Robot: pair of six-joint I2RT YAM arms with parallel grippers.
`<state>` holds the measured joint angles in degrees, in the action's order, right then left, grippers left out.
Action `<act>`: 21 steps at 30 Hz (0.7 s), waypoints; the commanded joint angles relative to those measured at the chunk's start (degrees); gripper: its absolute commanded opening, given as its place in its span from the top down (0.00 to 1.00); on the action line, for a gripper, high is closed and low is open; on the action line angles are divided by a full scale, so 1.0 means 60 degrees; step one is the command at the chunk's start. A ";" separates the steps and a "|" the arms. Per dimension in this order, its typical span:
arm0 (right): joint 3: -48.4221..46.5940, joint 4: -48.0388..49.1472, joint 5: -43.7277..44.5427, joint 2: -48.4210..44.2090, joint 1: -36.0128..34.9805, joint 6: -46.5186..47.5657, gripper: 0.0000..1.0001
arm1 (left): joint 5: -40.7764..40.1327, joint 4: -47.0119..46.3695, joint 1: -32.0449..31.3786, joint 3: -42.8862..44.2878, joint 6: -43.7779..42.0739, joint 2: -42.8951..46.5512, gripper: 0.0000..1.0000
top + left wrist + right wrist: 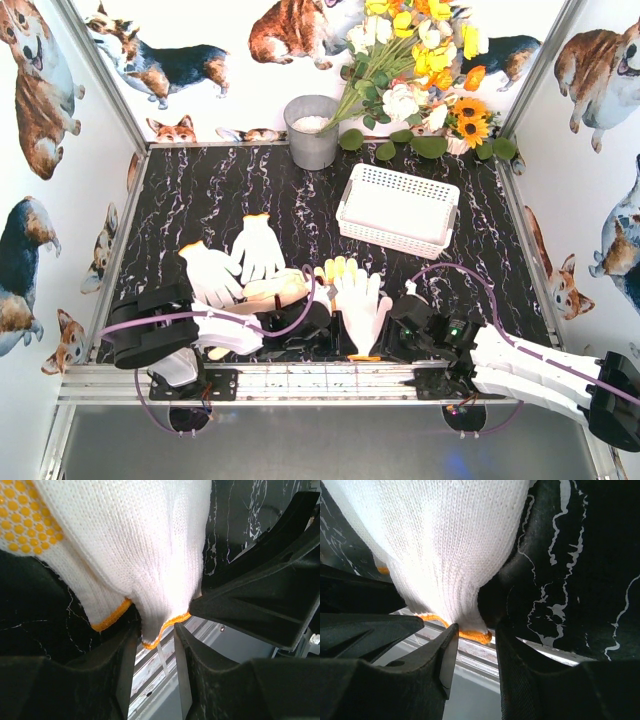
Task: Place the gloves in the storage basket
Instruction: Pick up the glove from the center of the board.
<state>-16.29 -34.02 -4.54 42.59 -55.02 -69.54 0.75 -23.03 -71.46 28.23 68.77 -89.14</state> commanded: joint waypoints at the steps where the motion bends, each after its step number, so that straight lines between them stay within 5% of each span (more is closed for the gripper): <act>1: 0.0063 0.0521 0.0038 0.0006 -0.0040 -0.0098 0.63 | 0.0087 -0.0249 -0.0126 -0.0006 0.0043 -0.0275 0.71; 9: -0.0300 0.0157 0.0182 -0.0284 -0.0040 0.0072 1.00 | -0.0200 -0.0154 -0.0175 0.0101 0.0027 0.0192 0.97; 21: -0.3034 -0.1060 0.1667 -0.0644 -0.0035 0.1058 1.00 | -0.1671 0.3560 0.0210 0.2000 -0.1855 0.2452 0.98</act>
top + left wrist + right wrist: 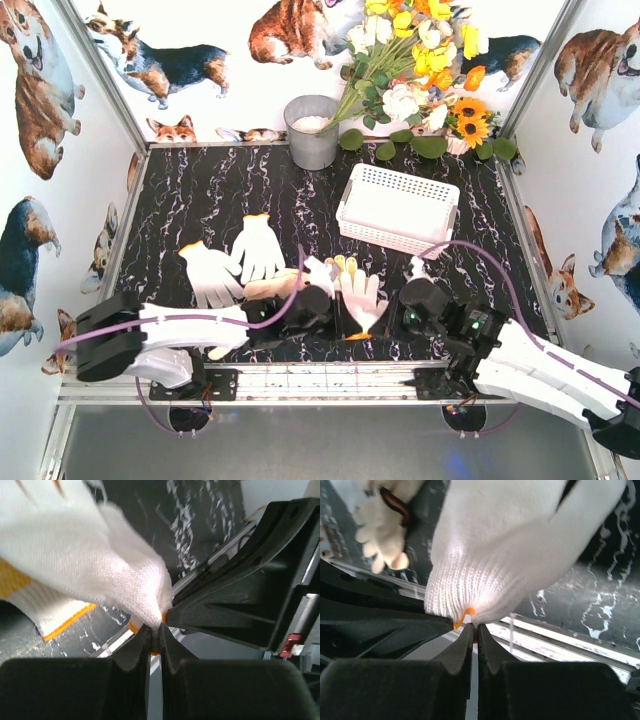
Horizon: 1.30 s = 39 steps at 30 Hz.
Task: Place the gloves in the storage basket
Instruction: Pick up the glove from the center of the board.
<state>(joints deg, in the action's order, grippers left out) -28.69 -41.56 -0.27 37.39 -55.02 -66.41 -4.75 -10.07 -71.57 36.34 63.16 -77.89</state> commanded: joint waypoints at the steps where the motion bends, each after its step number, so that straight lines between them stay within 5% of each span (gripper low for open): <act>1: -0.1160 0.0321 0.1168 0.0360 -0.0022 0.0746 1.00 | -0.0677 0.1551 0.0390 0.0735 -0.1067 0.0644 0.98; 14: -0.3466 0.1644 0.1543 0.2464 0.1209 0.3009 1.00 | -0.0145 0.2163 0.2891 0.2055 -0.3105 0.0956 1.00; 27: -0.5718 0.2534 0.0207 0.5264 0.2793 0.4650 1.00 | 0.0814 0.2920 0.4714 0.4281 -0.5127 -0.0347 1.00; 39: -0.5558 0.3646 -0.0679 0.6218 0.3120 0.5132 1.00 | 0.1348 0.2511 0.5136 0.4136 -0.5689 -0.1008 1.00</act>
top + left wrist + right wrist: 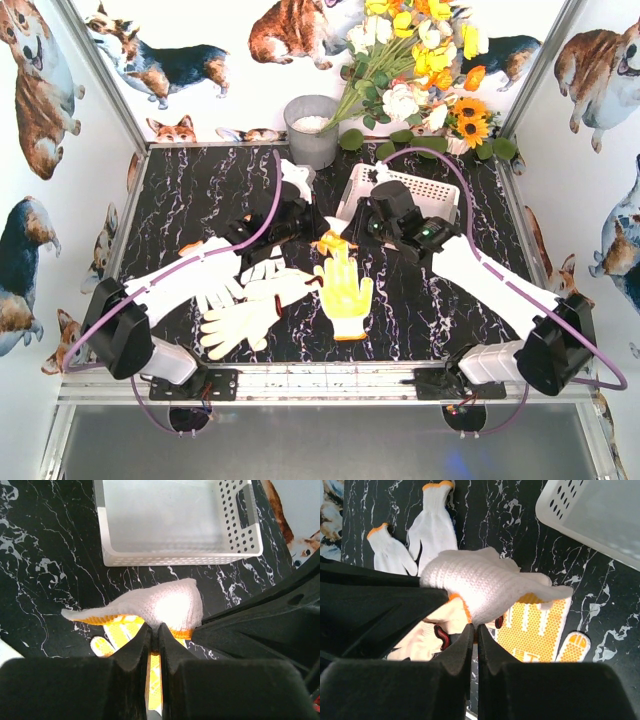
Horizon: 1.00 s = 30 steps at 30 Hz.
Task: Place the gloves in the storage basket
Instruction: Pick up the glove from the center of the board, then pair the glove with the glove.
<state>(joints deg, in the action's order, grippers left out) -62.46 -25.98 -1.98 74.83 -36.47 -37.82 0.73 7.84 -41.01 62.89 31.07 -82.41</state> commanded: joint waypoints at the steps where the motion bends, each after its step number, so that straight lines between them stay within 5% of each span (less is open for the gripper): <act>1: 0.0086 0.1079 -0.0378 -0.0009 0.0028 0.0446 1.00 | 0.0427 -0.0497 0.0047 -0.0331 -0.0364 -0.0276 1.00; 16: -0.1555 0.0375 0.0171 0.0341 0.0131 0.2003 1.00 | -0.0290 -0.1358 0.0068 -0.0455 -0.0607 0.0175 1.00; 30: -0.0536 0.0610 0.0231 0.0111 0.0153 0.2503 1.00 | 0.0243 -0.2178 0.0046 -0.1197 -0.0317 -0.0060 1.00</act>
<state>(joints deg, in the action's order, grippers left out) -67.53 -25.36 -1.28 77.08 -35.83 -24.05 0.14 -1.63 -40.91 57.78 28.40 -82.54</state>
